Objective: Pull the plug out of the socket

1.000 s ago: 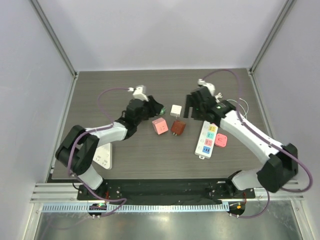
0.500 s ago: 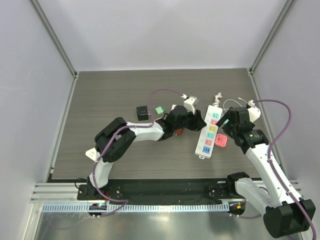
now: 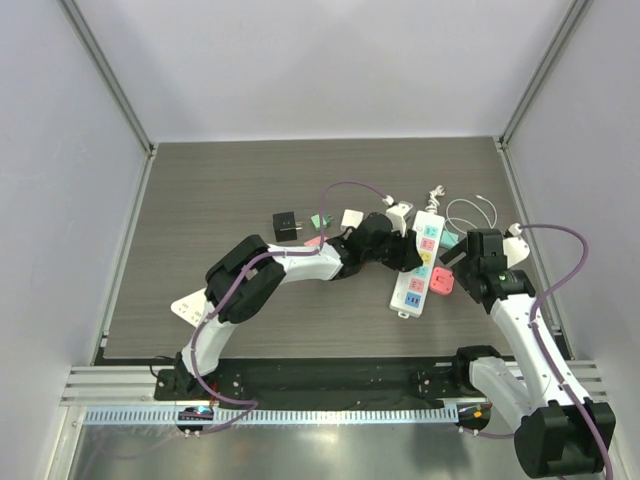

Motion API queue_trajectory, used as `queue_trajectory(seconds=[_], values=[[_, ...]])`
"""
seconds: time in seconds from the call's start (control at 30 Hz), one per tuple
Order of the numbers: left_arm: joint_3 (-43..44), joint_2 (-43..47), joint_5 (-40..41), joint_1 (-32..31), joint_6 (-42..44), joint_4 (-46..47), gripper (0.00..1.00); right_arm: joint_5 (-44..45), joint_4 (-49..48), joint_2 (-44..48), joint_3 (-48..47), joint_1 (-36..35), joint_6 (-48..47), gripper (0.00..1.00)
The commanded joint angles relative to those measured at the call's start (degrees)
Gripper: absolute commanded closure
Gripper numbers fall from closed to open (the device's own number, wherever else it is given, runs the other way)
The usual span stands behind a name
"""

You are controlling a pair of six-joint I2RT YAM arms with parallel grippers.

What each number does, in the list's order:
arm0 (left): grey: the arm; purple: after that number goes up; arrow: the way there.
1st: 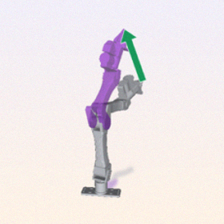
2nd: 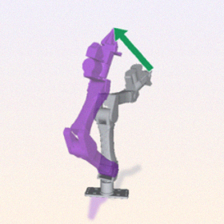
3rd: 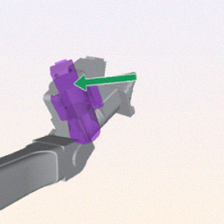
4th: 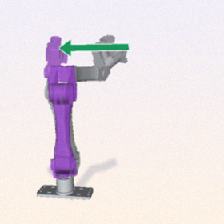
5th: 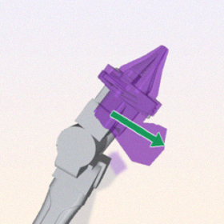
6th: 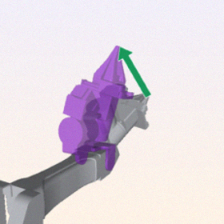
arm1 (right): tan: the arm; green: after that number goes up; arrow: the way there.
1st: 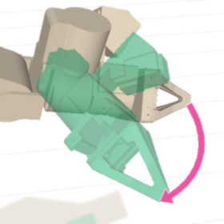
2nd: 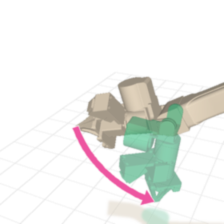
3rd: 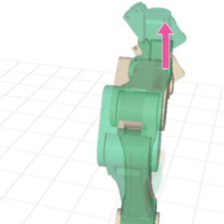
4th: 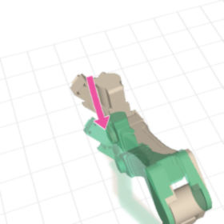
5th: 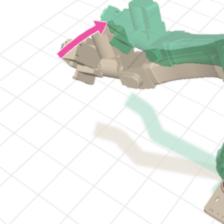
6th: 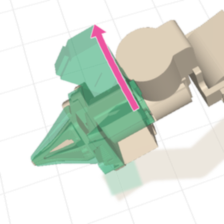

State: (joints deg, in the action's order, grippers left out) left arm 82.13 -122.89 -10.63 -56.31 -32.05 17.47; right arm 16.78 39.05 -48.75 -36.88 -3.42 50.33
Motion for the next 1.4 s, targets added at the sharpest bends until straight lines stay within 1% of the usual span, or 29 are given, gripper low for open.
queue_trajectory(seconds=[0.0, 0.03, 0.23, 0.47, 0.5, 0.6, 0.8, 0.83, 0.93, 0.97, 1.07, 1.2, 1.37], values=[[2.2, -0.7, -1.2, -0.4, 1.2, -0.6, 0.56, 1.0, -1.2, 0.5, 0.0, 0.3, 7.0, 0.1], [2.2, -0.7, -1.3, -0.4, 1.2, -0.6, 0.56, 0.9, -0.9, -0.2, 0.0, 0.5, 8.0, 0.01], [2.4, -0.7, -1.5, -0.4, 1.5, -1.1, 0.56, 0.2, 0.9, -3.7, 0.0, 0.8, 18.7, 0.0], [3.2, -1.1, -1.8, -0.4, 1.7, -2.0, 0.56, -2.2, 1.5, -6.9, 0.2, 1.0, 37.7, 0.0], [3.7, -1.4, -1.8, -0.4, 1.8, -2.4, 0.56, -2.7, 1.7, -7.8, 0.9, 0.9, 42.4, 0.0], [4.1, -2.0, -1.1, -0.3, 2.1, -2.8, 0.56, -2.3, 1.9, -9.4, 0.9, 1.2, 46.4, 0.0], [4.2, -1.7, -1.8, -0.2, 4.1, -3.8, 0.56, -1.2, 4.5, -12.0, -4.1, 2.6, 46.1, 0.0], [4.2, -1.7, -1.8, -0.2, 4.9, -4.0, 0.56, -2.0, 4.5, -12.9, -4.6, 4.3, 45.9, 0.0], [4.2, -2.0, -2.8, 0.2, 5.9, -4.3, 0.55, -5.4, 4.0, -15.7, -5.4, 6.1, 44.3, 0.0], [4.1, -2.2, -3.2, 0.2, 6.3, -3.9, 0.55, -8.7, 3.9, -18.6, -5.9, 7.1, 43.4, 0.0], [3.7, -2.7, -5.9, 0.6, 6.3, -2.5, 0.54, -11.8, 4.7, -23.6, -9.9, 7.6, 39.6, 0.0], [4.0, -3.1, -6.6, 0.8, 6.8, -2.5, 0.53, -13.7, 4.9, -26.5, -11.5, 7.6, 39.0, 0.0], [4.1, -3.4, -6.9, 0.9, 8.2, -3.5, 0.53, -13.7, 5.0, -27.3, -11.0, 7.6, 40.2, 0.0]])
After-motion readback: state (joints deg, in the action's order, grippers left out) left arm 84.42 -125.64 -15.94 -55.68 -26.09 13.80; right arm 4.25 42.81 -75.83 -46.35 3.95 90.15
